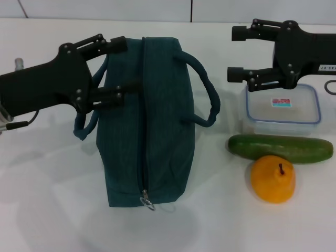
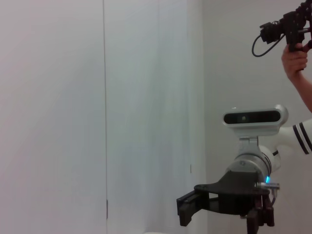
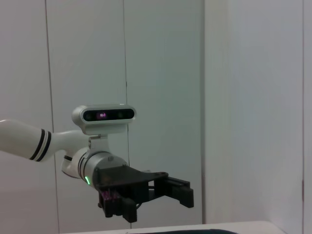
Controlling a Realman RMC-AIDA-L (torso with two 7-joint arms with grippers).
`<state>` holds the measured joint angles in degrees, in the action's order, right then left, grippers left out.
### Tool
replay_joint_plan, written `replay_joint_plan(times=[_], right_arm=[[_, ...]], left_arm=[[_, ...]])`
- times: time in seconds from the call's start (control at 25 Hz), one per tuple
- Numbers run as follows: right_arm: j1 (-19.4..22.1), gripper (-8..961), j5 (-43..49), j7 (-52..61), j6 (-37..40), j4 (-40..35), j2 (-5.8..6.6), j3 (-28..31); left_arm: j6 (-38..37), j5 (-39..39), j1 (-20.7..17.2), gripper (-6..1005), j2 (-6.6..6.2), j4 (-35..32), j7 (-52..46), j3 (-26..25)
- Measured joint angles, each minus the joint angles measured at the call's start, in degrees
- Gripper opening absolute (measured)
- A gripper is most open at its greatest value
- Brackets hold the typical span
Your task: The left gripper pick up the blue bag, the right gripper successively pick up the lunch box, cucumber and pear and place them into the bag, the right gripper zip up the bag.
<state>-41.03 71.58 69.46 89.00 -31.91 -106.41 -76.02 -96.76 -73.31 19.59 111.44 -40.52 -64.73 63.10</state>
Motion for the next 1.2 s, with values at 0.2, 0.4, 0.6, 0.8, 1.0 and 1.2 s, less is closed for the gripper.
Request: replay_joint_plan(times=[0.2, 0.4, 0.6, 0.8, 1.0, 1.2], right_arm=[[0.3, 875, -0.02, -0.06, -0.21, 0.0, -0.13, 0.05], [0.53, 875, -0.04, -0.24, -0.4, 0.0, -0.13, 0.08], [0.63, 875, -0.05, -0.57, -0.83, 0.01, -0.23, 0.09], [0.59, 875, -0.05, -0.94, -0.93, 0.01, -0.36, 0.09], [0.54, 874, -0.05, -1.05, -1.35, -0.81, -0.55, 0.09], [0.63, 874, -0.04, -1.08, -1.49, -1.44, -0.87, 0.09]], left_arm=[[-0.01, 0.0, 0.0, 827, 0.55, 0.0, -0.53, 0.0], [0.02, 0.0, 0.0, 827, 0.79, 0.0, -0.53, 0.0], [0.14, 0.23, 0.01, 827, 1.28, -0.02, -0.67, 0.0], [1.33, -0.38, 0.13, 827, 1.28, -5.14, -9.32, -1.6], [2.96, -9.21, 0.4, 828, 2.07, -14.16, -26.85, -9.56], [3.23, -17.21, -0.18, 828, 3.29, -19.83, -36.81, -12.74]])
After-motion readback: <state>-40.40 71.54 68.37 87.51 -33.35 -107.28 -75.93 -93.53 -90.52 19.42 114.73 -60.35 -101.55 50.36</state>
